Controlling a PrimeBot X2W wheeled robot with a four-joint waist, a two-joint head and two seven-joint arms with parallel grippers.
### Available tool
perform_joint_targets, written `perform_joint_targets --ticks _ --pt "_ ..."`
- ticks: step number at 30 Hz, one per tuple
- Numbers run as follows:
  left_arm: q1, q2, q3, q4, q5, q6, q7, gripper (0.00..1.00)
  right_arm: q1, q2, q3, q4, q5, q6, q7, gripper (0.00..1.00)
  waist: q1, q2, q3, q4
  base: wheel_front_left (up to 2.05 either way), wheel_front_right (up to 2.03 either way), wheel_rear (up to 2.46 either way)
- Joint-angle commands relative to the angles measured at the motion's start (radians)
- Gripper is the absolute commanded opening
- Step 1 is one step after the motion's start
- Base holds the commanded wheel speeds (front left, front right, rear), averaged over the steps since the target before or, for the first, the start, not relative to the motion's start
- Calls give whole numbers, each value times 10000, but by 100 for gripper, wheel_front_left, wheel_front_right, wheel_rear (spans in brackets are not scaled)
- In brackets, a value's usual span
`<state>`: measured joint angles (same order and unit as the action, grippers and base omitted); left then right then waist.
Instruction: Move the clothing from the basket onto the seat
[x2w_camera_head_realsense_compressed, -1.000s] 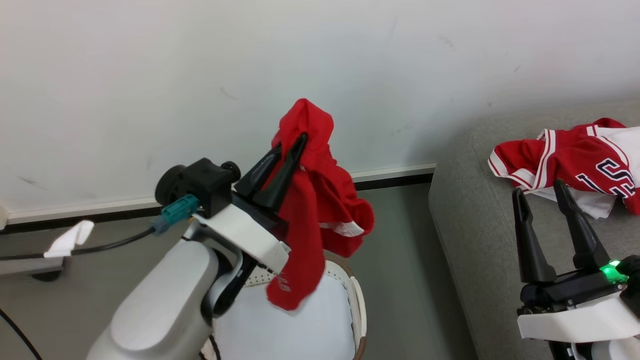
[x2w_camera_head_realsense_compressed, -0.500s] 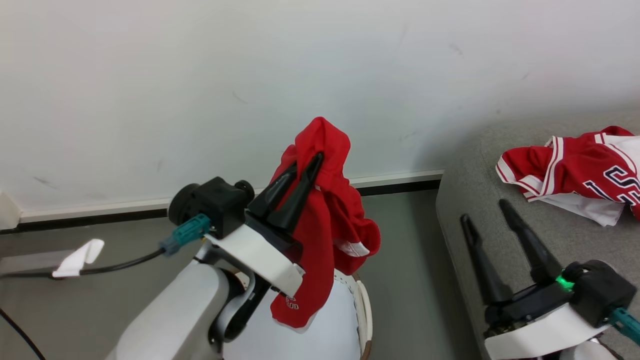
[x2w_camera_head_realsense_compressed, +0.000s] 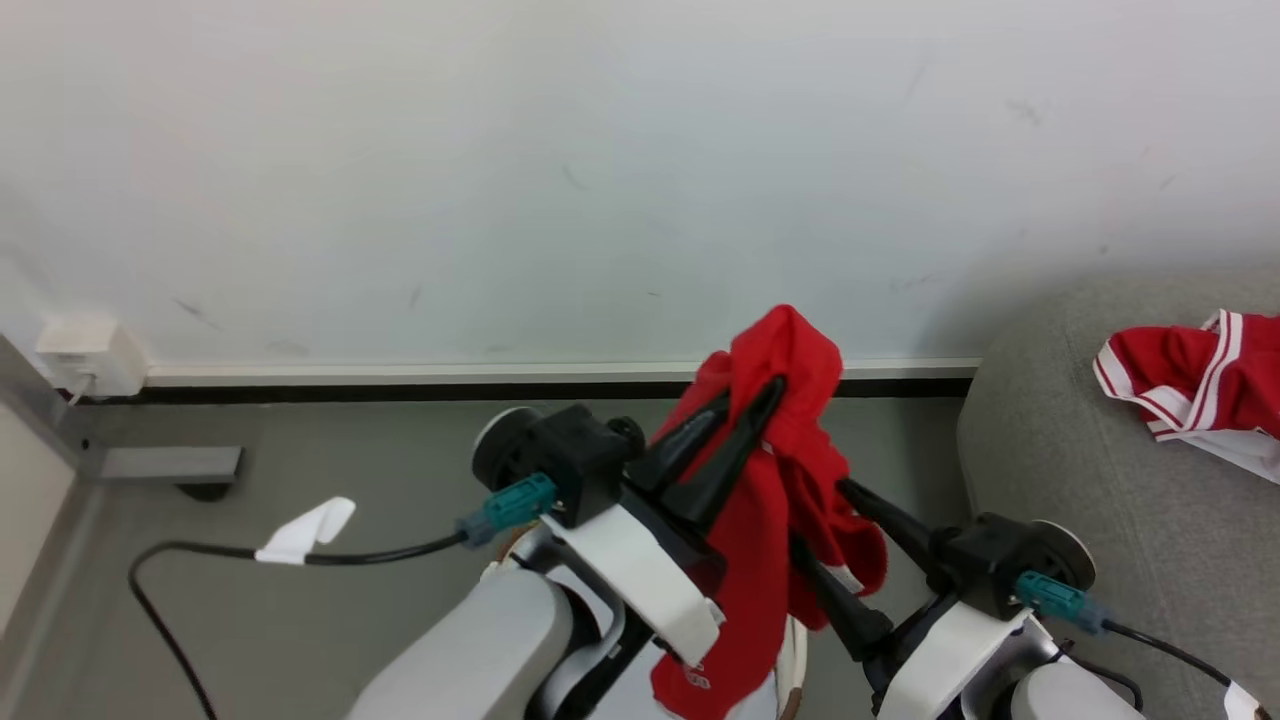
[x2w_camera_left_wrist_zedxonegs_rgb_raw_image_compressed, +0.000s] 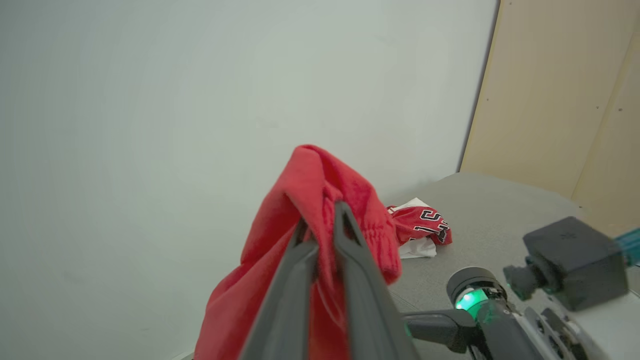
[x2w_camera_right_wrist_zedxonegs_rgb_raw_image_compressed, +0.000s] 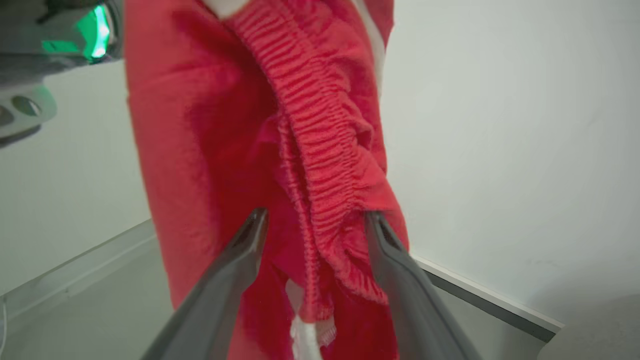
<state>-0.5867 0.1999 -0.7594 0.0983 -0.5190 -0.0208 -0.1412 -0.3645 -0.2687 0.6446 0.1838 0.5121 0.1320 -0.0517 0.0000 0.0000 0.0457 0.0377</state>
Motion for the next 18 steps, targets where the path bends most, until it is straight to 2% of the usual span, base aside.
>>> perform_joint_targets --ticks 1,12,13,14,18 --pt "-18 -64 -82 41 61 -54 -30 0 -191 -90 94 168 96 -23 25 100 0 0 -12 220 0 0 0" --pt "322 -587 -1036 -148 -25 -394 144 0 -783 104 550 2232 404 -23 -312 100 0 0 -230 1201 0 0 0" --pt "340 -609 -1084 -179 -61 -416 151 0 -839 112 577 2364 475 -23 -368 77 0 0 -253 1282 0 0 0" --pt "355 -604 -1101 -202 -85 -411 170 0 -895 130 632 2479 520 -23 -430 0 0 0 -267 1332 0 0 0" --pt "419 -525 -1062 -205 -148 -343 192 0 -985 112 855 2781 864 -23 -648 0 0 0 -322 1488 0 0 0"
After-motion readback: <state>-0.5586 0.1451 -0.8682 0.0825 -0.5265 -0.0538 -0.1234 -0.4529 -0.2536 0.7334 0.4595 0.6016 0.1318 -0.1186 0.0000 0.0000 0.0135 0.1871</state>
